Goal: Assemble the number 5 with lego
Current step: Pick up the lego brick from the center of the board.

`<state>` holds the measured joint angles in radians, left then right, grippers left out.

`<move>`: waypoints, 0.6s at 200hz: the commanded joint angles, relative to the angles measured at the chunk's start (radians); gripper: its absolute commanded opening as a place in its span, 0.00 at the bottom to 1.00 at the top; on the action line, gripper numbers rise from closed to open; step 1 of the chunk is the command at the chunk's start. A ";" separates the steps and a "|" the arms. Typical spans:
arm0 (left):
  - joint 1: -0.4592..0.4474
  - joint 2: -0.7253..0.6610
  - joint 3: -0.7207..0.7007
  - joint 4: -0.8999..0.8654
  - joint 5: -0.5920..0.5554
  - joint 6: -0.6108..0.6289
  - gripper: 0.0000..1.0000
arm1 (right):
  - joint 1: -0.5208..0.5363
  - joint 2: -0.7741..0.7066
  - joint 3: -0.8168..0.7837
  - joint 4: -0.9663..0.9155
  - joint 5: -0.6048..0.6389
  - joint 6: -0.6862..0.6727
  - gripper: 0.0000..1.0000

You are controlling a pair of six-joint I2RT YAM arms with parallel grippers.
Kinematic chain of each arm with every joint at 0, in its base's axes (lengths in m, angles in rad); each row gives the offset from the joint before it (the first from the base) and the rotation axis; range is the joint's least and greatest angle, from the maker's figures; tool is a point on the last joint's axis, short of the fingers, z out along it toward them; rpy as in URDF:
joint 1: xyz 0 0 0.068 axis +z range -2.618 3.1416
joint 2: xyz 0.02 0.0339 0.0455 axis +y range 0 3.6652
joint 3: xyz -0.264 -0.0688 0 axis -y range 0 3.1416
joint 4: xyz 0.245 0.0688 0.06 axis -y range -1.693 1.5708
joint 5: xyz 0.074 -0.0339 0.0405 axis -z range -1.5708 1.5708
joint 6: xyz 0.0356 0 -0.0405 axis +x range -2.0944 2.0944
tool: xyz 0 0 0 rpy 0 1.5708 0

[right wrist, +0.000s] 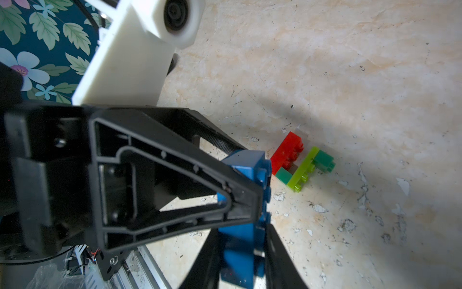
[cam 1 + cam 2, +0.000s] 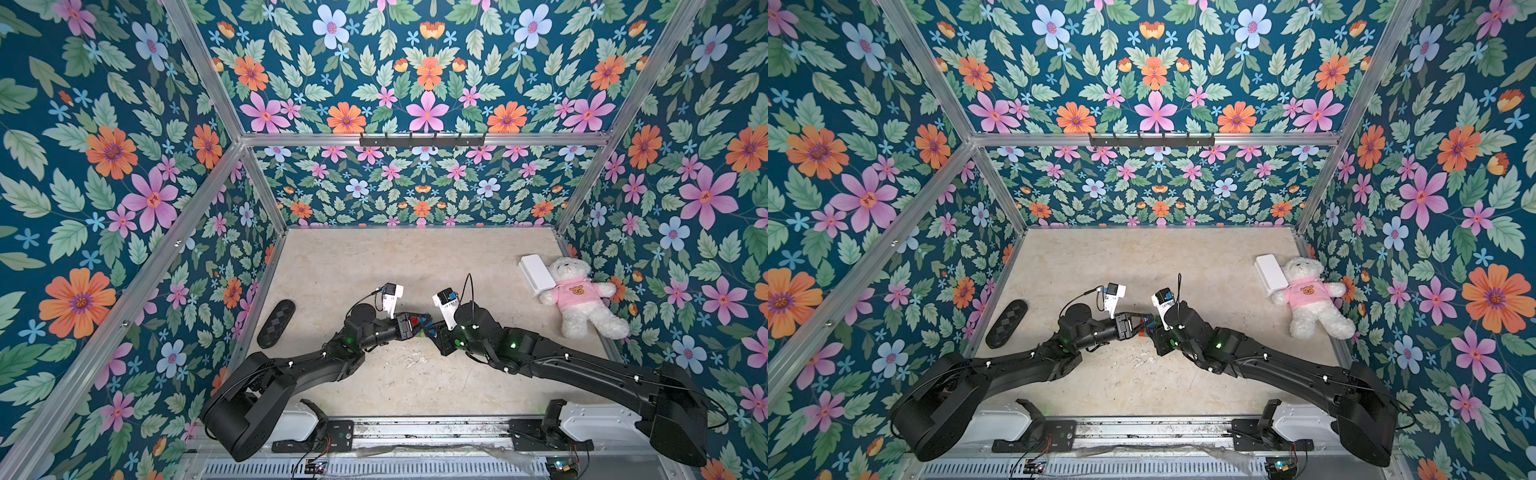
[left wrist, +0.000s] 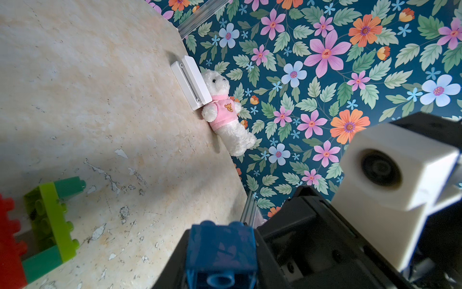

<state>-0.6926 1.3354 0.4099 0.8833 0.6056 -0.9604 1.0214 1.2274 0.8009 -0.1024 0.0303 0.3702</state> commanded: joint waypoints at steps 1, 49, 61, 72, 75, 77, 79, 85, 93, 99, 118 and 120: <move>0.000 0.003 0.003 0.041 0.008 0.010 0.25 | 0.003 0.004 0.010 0.004 0.021 0.021 0.23; 0.001 0.001 0.007 0.000 -0.023 0.017 0.60 | 0.003 0.000 0.020 -0.040 0.065 0.054 0.21; 0.003 -0.010 0.010 -0.033 -0.042 0.030 0.67 | 0.003 0.001 0.025 -0.060 0.077 0.068 0.21; 0.004 -0.025 0.013 -0.063 -0.062 0.041 0.70 | 0.003 0.004 0.030 -0.082 0.092 0.080 0.21; 0.006 -0.029 0.012 -0.074 -0.067 0.045 0.70 | 0.003 0.006 0.032 -0.090 0.098 0.085 0.21; 0.007 -0.034 0.013 -0.082 -0.073 0.047 0.70 | 0.002 0.007 0.034 -0.097 0.101 0.089 0.21; 0.008 -0.036 0.014 -0.089 -0.077 0.051 0.70 | 0.002 0.010 0.036 -0.104 0.107 0.093 0.21; 0.010 -0.048 0.011 -0.116 -0.097 0.057 0.69 | -0.001 0.016 0.043 -0.123 0.117 0.104 0.21; 0.016 -0.065 0.011 -0.158 -0.130 0.067 0.68 | -0.010 0.026 0.051 -0.149 0.118 0.116 0.21; 0.018 -0.078 0.009 -0.195 -0.160 0.076 0.66 | -0.019 0.035 0.057 -0.168 0.120 0.130 0.21; 0.023 -0.109 0.010 -0.319 -0.254 0.103 0.59 | -0.051 0.052 0.055 -0.196 0.109 0.165 0.21; 0.023 -0.111 0.013 -0.334 -0.265 0.106 0.59 | -0.054 0.053 0.054 -0.198 0.107 0.168 0.21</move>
<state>-0.6739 1.2495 0.4160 0.7185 0.4805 -0.9096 0.9955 1.2648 0.8528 -0.2234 0.1131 0.4770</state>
